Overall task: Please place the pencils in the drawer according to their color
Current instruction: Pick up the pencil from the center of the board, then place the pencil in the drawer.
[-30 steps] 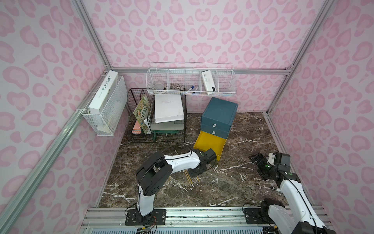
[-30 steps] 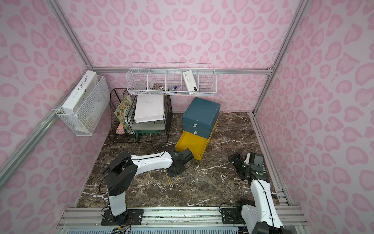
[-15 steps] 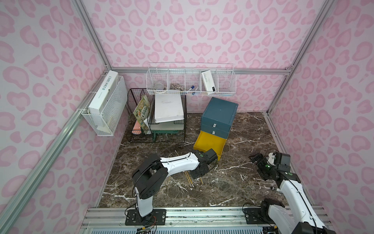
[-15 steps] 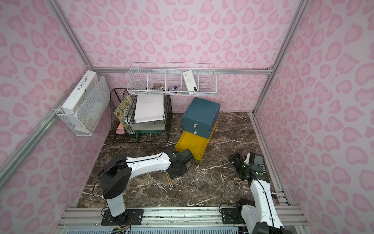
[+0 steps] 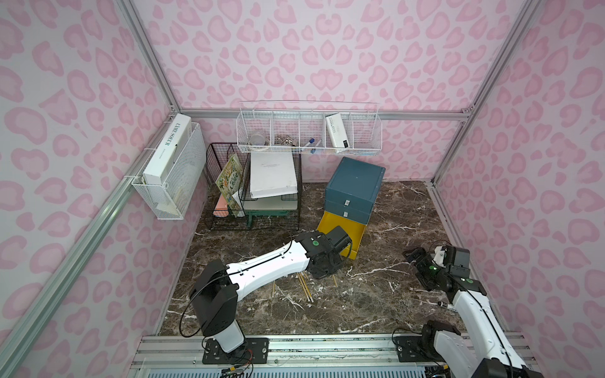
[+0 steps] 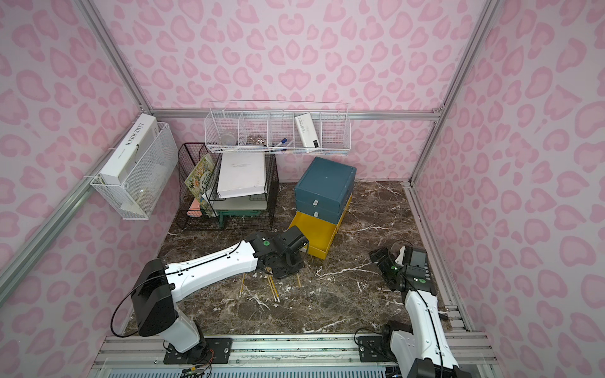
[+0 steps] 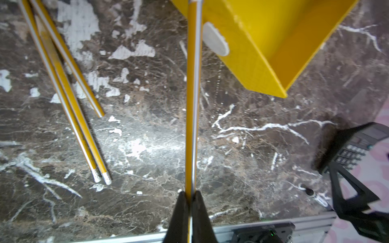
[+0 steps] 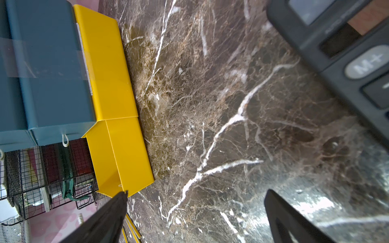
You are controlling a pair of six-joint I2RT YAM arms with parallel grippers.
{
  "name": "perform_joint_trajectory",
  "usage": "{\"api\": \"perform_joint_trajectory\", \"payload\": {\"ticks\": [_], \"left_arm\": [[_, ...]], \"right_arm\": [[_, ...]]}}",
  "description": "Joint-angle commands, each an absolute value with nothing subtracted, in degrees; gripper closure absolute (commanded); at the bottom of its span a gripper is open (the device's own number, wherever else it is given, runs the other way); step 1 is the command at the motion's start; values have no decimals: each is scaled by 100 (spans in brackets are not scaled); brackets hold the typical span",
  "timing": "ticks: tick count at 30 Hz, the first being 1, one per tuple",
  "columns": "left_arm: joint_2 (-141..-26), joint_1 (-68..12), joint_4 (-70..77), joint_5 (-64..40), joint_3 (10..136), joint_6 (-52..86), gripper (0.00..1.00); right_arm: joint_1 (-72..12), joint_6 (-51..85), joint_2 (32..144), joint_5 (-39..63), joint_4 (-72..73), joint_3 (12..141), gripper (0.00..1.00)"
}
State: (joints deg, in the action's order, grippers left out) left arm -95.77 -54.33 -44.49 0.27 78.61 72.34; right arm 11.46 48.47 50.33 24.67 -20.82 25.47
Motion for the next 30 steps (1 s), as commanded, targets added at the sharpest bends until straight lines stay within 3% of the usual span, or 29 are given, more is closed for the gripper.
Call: {"api": "perform_joint_trajectory", "payload": {"ticks": [1,14,30], "left_arm": [[-9811,-5300,-4339,-549,8254,6772,100],[-11004,-4774,-3659,-1673,9382,6889,100],[-12032,-4325,-3698,-1461,10264,6831,100]], "right_arm": [[1151,4911,5060,2504,-1969,2601,0],[1152,4988,5150,2470,-1907,2655,0],[1150,4931,5197,2426,-1947,2724,0]]}}
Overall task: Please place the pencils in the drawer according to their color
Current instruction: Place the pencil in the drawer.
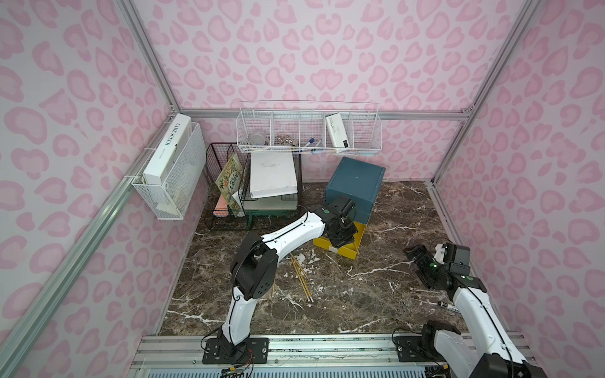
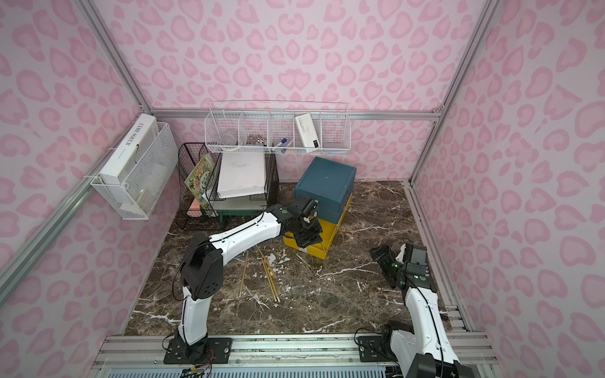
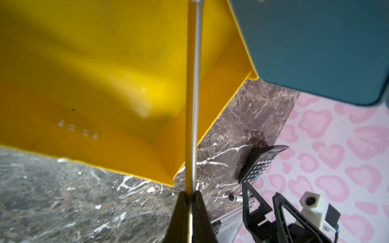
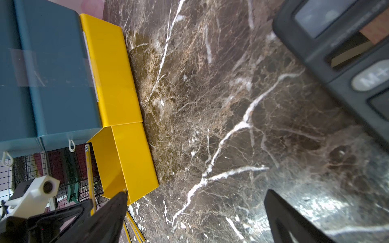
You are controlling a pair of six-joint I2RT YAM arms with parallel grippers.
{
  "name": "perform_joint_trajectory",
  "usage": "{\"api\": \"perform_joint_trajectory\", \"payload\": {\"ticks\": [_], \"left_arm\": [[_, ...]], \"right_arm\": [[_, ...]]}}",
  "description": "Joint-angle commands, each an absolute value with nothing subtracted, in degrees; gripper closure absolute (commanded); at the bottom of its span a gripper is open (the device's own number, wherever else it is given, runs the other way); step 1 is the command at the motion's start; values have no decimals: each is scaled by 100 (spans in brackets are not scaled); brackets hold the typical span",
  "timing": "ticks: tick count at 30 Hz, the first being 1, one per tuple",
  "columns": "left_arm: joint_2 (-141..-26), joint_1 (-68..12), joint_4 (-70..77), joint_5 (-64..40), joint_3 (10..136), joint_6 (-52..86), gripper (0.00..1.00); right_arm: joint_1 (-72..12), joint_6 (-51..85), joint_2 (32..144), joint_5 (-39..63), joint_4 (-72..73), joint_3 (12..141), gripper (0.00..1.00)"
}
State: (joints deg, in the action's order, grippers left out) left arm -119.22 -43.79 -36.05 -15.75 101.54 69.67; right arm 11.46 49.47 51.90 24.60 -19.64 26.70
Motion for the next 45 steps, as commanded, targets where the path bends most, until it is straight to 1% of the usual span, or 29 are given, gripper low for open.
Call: {"api": "perform_joint_trajectory", "payload": {"ticks": [1,13,20,22,24,27,30,36,40,45], "left_arm": [[-12086,-4308,-3692,-1439,10300,6812,100],[-12620,-4122,-3641,-1081,10641,6724,100],[-12820,-4064,-3508,-1150,10823,6668,100],[-12825,-4065,-3500,-1151,10852,6628,90],[-12788,-4065,-3489,-1155,10846,6585,71],[-12706,-4068,-3489,-1178,10839,6499,52],[-12591,-4069,-3474,-1234,10803,6445,40],[-12260,-4086,-3330,-1379,10637,6408,28],[-12048,-4131,-3317,-1327,10527,6324,24],[-12068,-4130,-3283,-1300,10458,6288,24]], "right_arm": [[1151,4922,5199,2421,-1950,2727,0],[1186,4853,5164,2417,-2029,2761,0],[1204,4844,5133,2435,-2054,2752,0],[1211,4834,5116,2423,-2068,2760,0],[1213,4827,5098,2426,-2091,2769,0],[1222,4834,5099,2435,-2083,2769,0],[1222,4843,5098,2442,-2074,2767,0],[1222,4869,5100,2452,-2049,2751,0],[1222,4893,5082,2450,-2031,2742,0],[1222,4930,5072,2465,-2025,2753,0]]}}
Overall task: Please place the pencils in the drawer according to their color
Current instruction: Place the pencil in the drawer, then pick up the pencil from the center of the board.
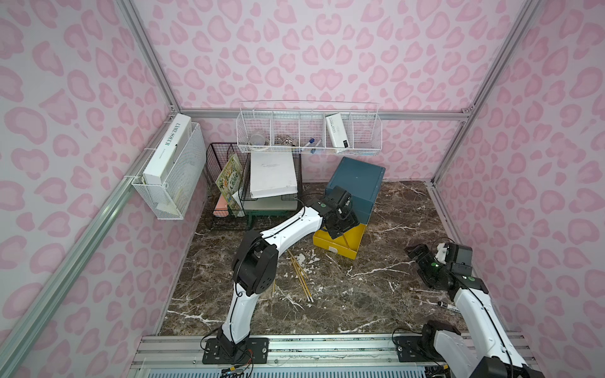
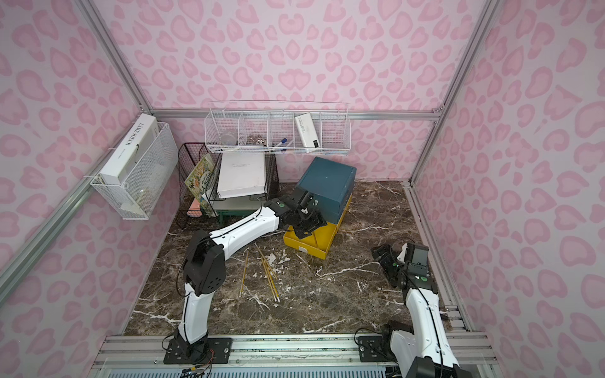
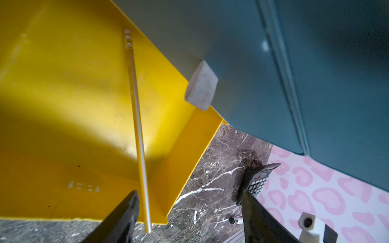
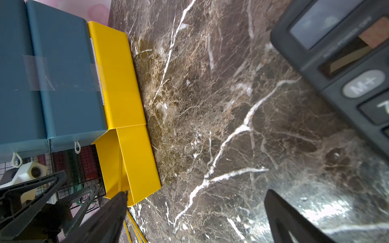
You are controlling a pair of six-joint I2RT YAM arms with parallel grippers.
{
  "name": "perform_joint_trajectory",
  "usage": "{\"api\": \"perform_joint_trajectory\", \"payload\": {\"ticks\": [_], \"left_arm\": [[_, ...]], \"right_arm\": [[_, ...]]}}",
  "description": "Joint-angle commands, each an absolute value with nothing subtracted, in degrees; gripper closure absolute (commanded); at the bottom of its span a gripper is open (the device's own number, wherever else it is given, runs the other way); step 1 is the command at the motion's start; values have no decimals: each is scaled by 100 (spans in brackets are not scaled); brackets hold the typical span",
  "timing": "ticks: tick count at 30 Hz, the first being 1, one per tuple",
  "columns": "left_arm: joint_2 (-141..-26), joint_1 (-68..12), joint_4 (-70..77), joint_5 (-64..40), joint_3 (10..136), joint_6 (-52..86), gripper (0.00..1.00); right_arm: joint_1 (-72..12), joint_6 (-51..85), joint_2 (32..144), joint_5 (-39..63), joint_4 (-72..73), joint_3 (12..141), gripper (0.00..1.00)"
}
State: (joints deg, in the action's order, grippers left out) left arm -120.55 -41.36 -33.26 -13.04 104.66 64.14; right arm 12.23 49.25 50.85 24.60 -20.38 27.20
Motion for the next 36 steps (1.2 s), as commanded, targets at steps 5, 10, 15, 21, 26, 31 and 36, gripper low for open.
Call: {"api": "perform_joint_trajectory", "payload": {"ticks": [5,10,15,21,26,31,36], "left_arm": [[-12019,-4174,-3253,-1201,10472,6109,24],[-11678,-4225,-3305,-1083,10307,5744,24],[-10880,-4342,-3424,-855,9499,5395,24],[-9690,-4411,-4020,-286,8036,5343,23],[-8892,-4348,-4776,517,7148,5416,22],[-8625,-4110,-5207,731,6655,5283,22],[-8548,-4008,-5129,717,6376,5310,24]], "right_arm": [[1221,4913,5028,2426,-2091,2761,0],[1214,4949,5010,2426,-2070,2711,0],[1223,4966,4967,2434,-2070,2703,0],[1129,5105,4878,2479,-2013,2604,0],[904,5202,4743,2409,-2028,2576,0],[834,5247,4618,2373,-2064,2480,0],[826,5231,4519,2356,-2104,2378,0]]}}
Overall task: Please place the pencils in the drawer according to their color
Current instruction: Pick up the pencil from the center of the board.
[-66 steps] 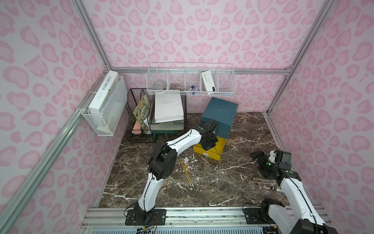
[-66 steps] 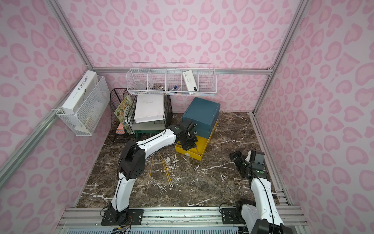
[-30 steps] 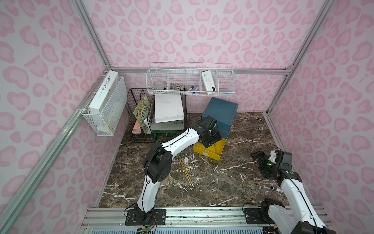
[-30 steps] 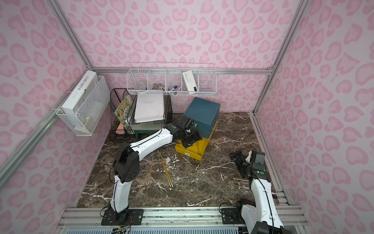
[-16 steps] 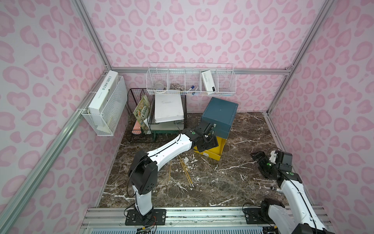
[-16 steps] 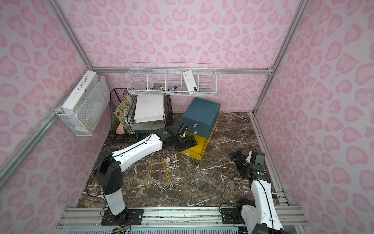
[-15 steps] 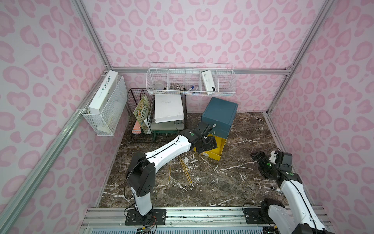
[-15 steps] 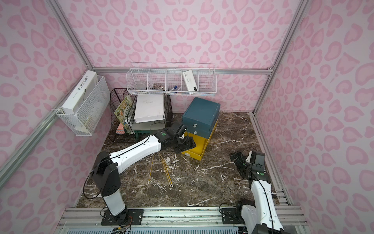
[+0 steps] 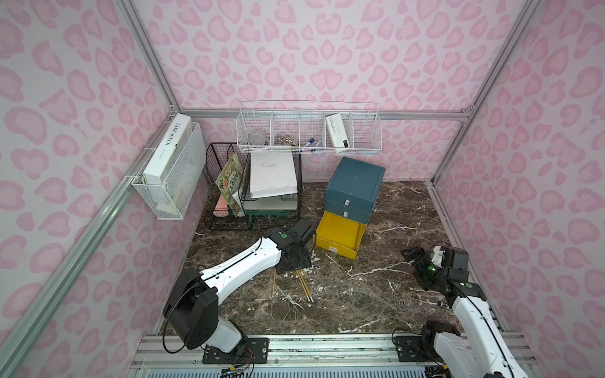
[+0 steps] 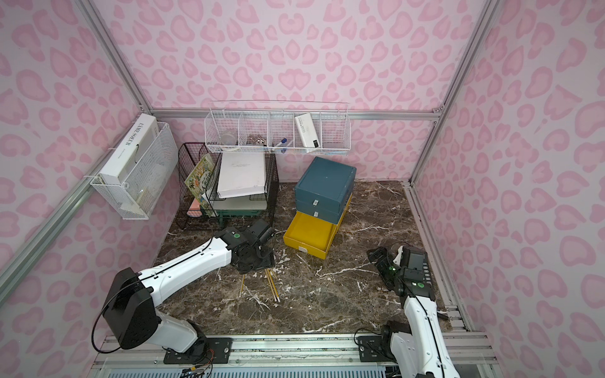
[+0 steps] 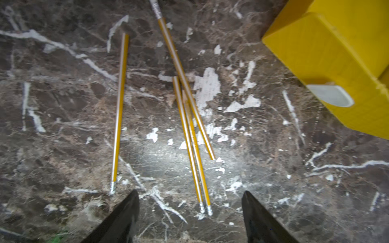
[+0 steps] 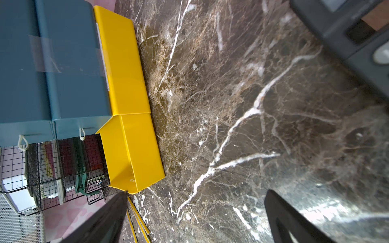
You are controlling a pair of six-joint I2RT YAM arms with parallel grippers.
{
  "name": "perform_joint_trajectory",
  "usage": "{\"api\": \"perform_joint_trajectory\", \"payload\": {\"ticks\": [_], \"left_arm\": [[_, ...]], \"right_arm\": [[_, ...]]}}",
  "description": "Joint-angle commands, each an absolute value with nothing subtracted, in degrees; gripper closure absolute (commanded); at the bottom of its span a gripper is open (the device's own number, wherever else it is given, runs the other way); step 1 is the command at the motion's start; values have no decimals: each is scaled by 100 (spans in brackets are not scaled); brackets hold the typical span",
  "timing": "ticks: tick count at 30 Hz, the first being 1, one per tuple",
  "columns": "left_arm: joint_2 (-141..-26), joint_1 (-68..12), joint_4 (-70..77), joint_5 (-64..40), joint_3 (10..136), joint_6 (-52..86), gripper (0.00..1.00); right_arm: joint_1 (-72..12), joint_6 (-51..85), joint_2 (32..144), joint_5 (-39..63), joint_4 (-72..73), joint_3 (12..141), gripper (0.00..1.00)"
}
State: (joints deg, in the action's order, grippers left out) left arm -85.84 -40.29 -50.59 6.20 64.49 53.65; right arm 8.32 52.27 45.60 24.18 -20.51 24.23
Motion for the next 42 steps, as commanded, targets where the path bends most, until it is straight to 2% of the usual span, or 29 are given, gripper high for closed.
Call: {"api": "perform_joint_trajectory", "payload": {"ticks": [1,9,16,27,31,42], "left_arm": [[-8555,-4011,-5077,673,6356,5365,24],[-8950,-4003,-4092,78,6326,6085,28],[-9397,-3893,-4253,756,6690,6578,33],[-10274,-3448,-4341,1295,7248,6264,43],[-10427,-3395,-4194,1534,7225,6110,47],[-10589,-3323,-3458,1854,6887,5849,50]], "right_arm": [[826,5230,4510,2355,-2109,2360,0],[822,5212,4597,2354,-2054,2354,0],[822,5183,4641,2346,-2057,2390,0],[826,5197,4676,2333,-2048,2441,0],[826,5172,4711,2312,-2074,2495,0],[826,5128,4711,2276,-2157,2550,0]]}}
